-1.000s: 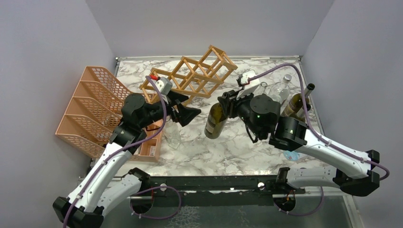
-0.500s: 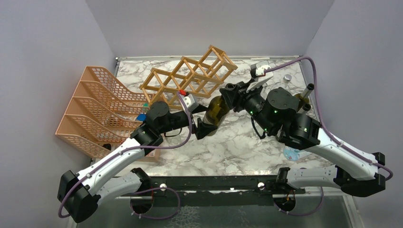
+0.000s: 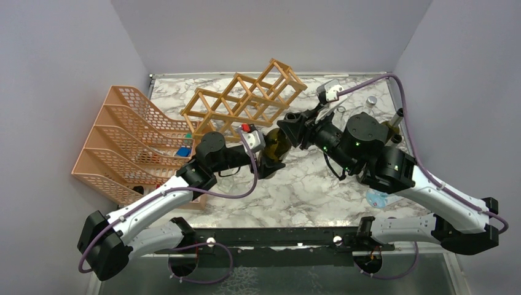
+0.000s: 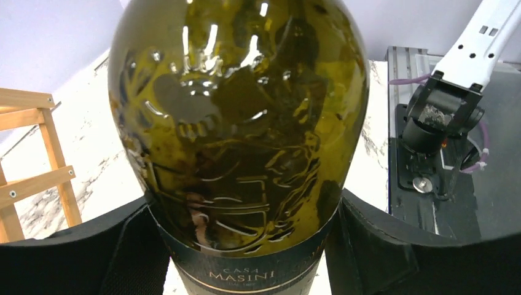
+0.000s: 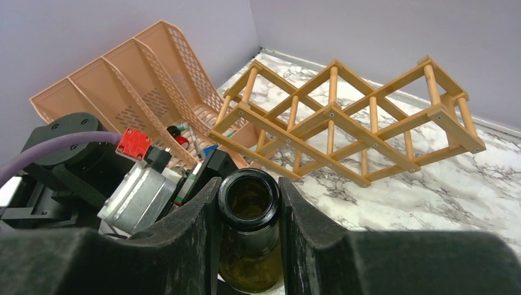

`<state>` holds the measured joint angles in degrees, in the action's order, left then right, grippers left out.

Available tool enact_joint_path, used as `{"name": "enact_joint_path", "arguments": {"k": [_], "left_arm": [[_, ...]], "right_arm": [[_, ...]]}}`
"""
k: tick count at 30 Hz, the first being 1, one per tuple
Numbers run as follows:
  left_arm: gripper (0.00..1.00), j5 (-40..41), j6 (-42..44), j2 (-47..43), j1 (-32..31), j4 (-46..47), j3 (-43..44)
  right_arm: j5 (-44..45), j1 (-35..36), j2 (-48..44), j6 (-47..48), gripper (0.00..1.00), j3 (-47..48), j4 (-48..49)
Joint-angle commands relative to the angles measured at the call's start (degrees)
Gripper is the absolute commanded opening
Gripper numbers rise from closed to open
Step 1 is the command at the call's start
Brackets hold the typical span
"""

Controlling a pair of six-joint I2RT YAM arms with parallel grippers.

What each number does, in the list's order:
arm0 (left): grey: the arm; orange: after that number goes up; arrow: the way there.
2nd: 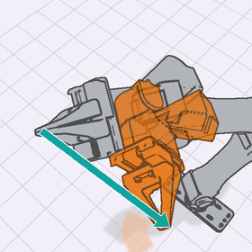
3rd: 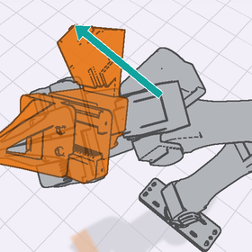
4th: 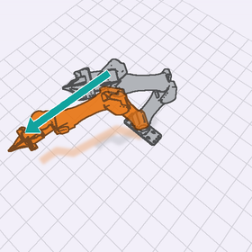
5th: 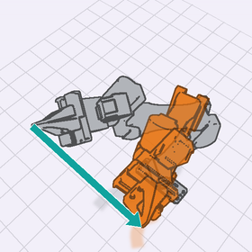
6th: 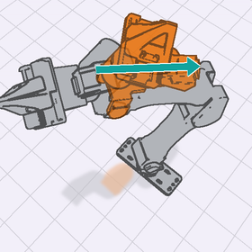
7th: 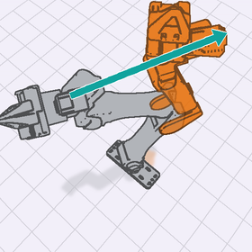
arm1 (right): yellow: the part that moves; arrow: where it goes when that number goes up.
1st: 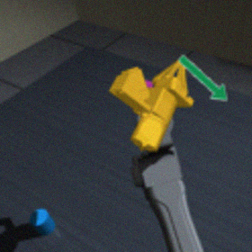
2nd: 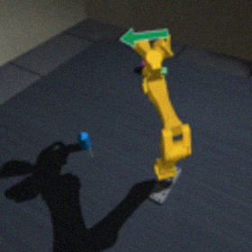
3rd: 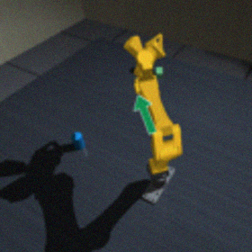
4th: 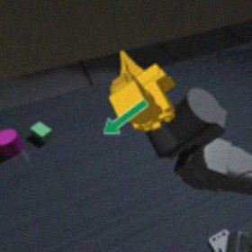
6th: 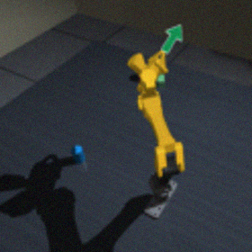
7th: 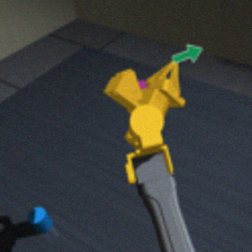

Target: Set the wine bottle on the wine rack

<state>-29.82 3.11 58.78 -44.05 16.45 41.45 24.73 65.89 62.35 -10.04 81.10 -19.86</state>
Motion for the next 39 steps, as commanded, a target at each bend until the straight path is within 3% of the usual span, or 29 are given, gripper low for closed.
{"name": "enact_joint_path", "arguments": {"k": [1,2,3,4,5,9,11,16,24,28,35,39], "left_arm": [[0.60,-1.16,4.95,0.24,0.04,6.03,-0.81],[0.49,-1.64,5.77,0.34,0.02,6.05,-0.51],[0.32,-2.64,6.75,0.48,0.02,6.09,-0.09],[0.06,-3.73,8.05,0.63,0.03,6.06,0.32],[0.00,-3.77,8.63,0.59,0.02,6.21,0.52],[0.00,-1.30,12.67,-0.02,0.02,6.96,0.88],[0.00,-0.44,17.08,-0.51,0.03,7.02,1.20],[0.00,6.60,29.27,0.36,-0.15,9.65,3.22],[0.00,2.50,56.64,3.52,-0.24,11.24,7.41],[0.00,3.15,66.39,5.32,-0.24,10.25,11.68],[0.00,1.78,82.32,8.56,-0.24,-4.66,21.60],[0.00,4.00,89.26,10.06,-0.15,-13.08,24.98]], "right_arm": [[-6.01,0.25,-2.96,-2.02,0.01,2.23,4.66],[-6.32,0.28,-3.34,-2.08,0.02,2.08,4.32],[-6.65,0.28,-3.69,-2.17,0.06,1.97,3.78],[-7.10,0.23,-3.92,-2.25,0.13,1.88,3.16],[-7.49,0.29,-4.24,-2.33,0.23,1.80,2.44],[-7.70,0.26,-5.10,-4.02,0.76,1.49,-2.60],[-8.23,0.27,-6.09,-3.98,0.87,1.11,-4.42],[-8.80,0.25,-6.91,-5.83,0.89,5.57,-13.08],[-6.61,0.22,-7.39,-6.68,0.86,12.23,-22.70],[-3.46,0.26,-5.13,-7.51,0.82,15.30,-29.18],[-1.51,0.28,-2.00,-8.74,0.81,15.99,-35.83],[-0.75,0.23,-2.32,-8.84,0.81,11.37,-33.76]]}}
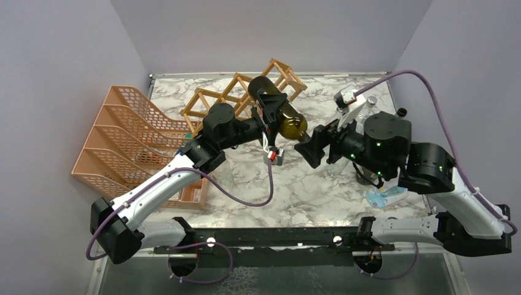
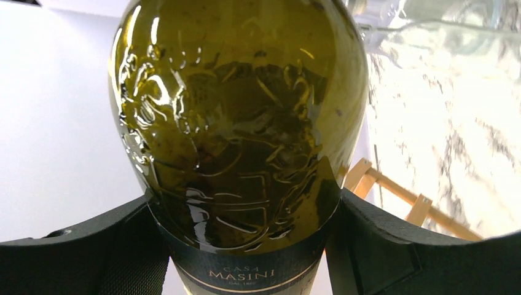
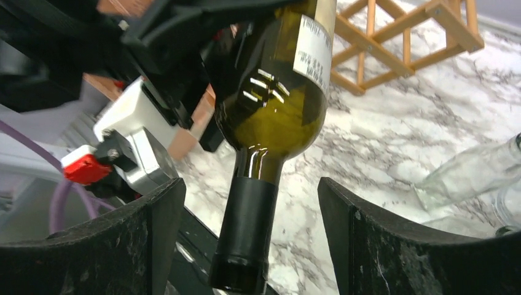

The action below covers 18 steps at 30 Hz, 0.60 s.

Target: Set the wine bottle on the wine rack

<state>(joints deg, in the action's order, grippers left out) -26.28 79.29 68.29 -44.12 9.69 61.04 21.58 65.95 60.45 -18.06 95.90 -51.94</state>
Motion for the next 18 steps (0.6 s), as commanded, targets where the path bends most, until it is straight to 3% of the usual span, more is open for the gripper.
{"name": "enact_joint_path", "arguments": {"k": [1,10,18], "left_arm": [[0.00,0.53,14.49,0.78,-0.09,-7.60,5.81],[0.00,0.46,22.03,0.47,-0.09,-11.01,6.92],[0.00,-0.06,22.85,0.04,-0.09,-8.72,5.06]], "right_arm": [[2.45,0.20,-0.65,-0.93,0.81,-4.56,-0.91],[7.92,0.19,-1.59,-4.23,0.79,-13.20,1.92],[4.19,-0.01,0.46,-4.25,0.75,-16.11,5.96]]}}
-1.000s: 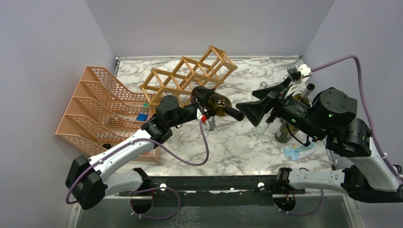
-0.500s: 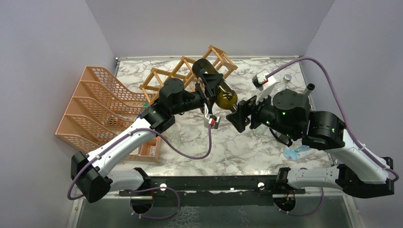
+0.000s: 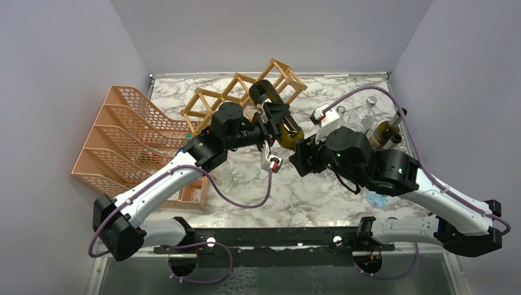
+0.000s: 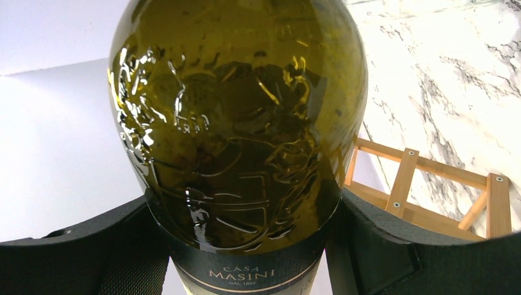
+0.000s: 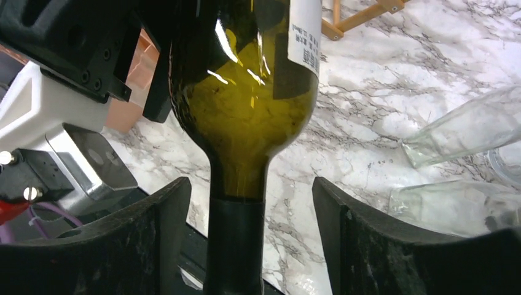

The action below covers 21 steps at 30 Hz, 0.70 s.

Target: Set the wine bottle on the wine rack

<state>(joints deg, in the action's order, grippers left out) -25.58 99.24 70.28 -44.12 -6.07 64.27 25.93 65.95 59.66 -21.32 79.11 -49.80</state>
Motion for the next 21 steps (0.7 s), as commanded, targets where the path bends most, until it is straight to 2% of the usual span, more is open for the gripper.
{"name": "enact_joint_path", "arguments": {"k": [1,8,12,14,16,18,20,21], "left_arm": [[0.00,-0.82,3.23,-2.05,-0.08,7.02,1.78],[0.00,-1.04,4.93,-3.22,-0.13,10.86,-0.94],[0.00,-2.09,4.13,-3.06,-0.09,8.68,0.87],[0.00,-1.63,3.94,-2.85,-0.09,9.01,0.75],[0.00,-0.98,3.26,-2.42,-0.09,9.15,0.81],[0.00,-0.49,2.39,-2.03,-0.05,9.34,0.83],[0.02,-0.37,0.42,-1.95,-0.09,10.62,0.32],[0.10,-0.27,-0.61,-1.95,-0.09,11.37,-0.08]], "right_arm": [[-0.19,-0.31,1.70,-0.84,0.73,0.80,3.76],[-10.27,-8.31,6.32,1.34,0.57,1.02,4.27],[-18.31,-12.04,6.58,2.27,0.47,-1.91,8.02],[-18.66,-12.09,7.90,2.28,0.38,-1.67,7.97],[-19.25,-12.10,8.77,2.72,0.24,-1.87,8.47],[-18.75,-12.11,8.70,3.17,0.04,-2.49,9.25],[-17.45,-12.12,8.28,3.38,0.01,-3.10,9.81],[-16.78,-12.08,7.91,3.53,0.01,-3.27,10.04]]}}
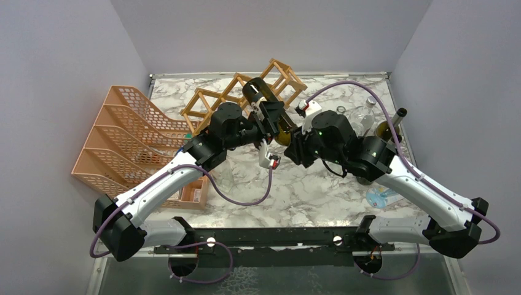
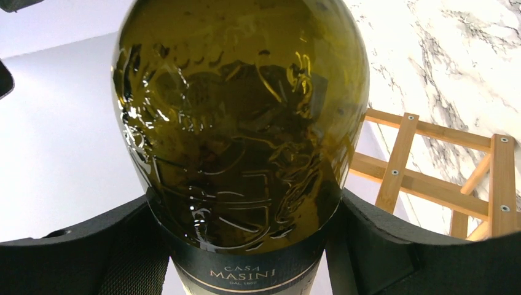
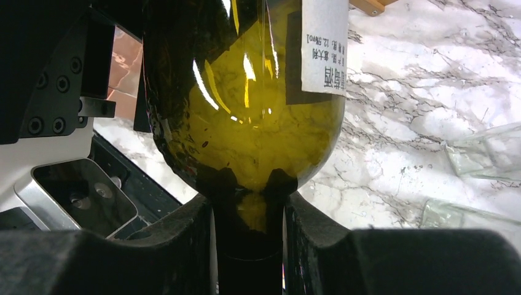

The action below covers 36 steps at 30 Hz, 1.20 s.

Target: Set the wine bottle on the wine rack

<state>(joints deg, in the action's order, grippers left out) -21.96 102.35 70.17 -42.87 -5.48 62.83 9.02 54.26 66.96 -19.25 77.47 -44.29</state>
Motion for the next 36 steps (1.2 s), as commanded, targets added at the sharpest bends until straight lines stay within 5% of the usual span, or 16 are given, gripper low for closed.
{"name": "enact_joint_path", "arguments": {"k": [1,6,7,15,24,31,36], "left_arm": [[0.21,-3.81,-4.67,-2.00,-1.34,12.15,0.51],[0.92,-3.11,-5.25,-2.52,-1.34,20.53,-5.17],[0.98,-3.27,-5.38,-2.39,-1.41,20.88,-5.46],[0.99,-3.01,-8.28,-1.71,-1.51,20.88,-5.50],[0.99,-4.96,-17.00,-4.59,-1.50,18.17,-3.17],[0.99,0.30,-52.53,-11.66,-1.51,17.35,-1.80],[0.99,11.90,-80.18,-17.79,-1.51,23.59,-8.40]], "right_arm": [[0.63,-0.39,0.10,1.53,0.01,-1.83,5.01],[4.95,-0.42,-2.26,2.58,0.01,-0.35,7.23],[6.59,-0.40,-2.60,2.63,0.01,0.49,7.37],[17.15,-0.43,-5.32,3.12,0.01,4.62,9.39],[18.93,-0.49,-7.26,1.65,0.01,2.50,8.78],[17.38,-0.42,-8.42,-1.45,0.01,-3.76,9.27],[15.18,-0.44,-8.35,-2.25,0.01,-7.06,9.27]]}}
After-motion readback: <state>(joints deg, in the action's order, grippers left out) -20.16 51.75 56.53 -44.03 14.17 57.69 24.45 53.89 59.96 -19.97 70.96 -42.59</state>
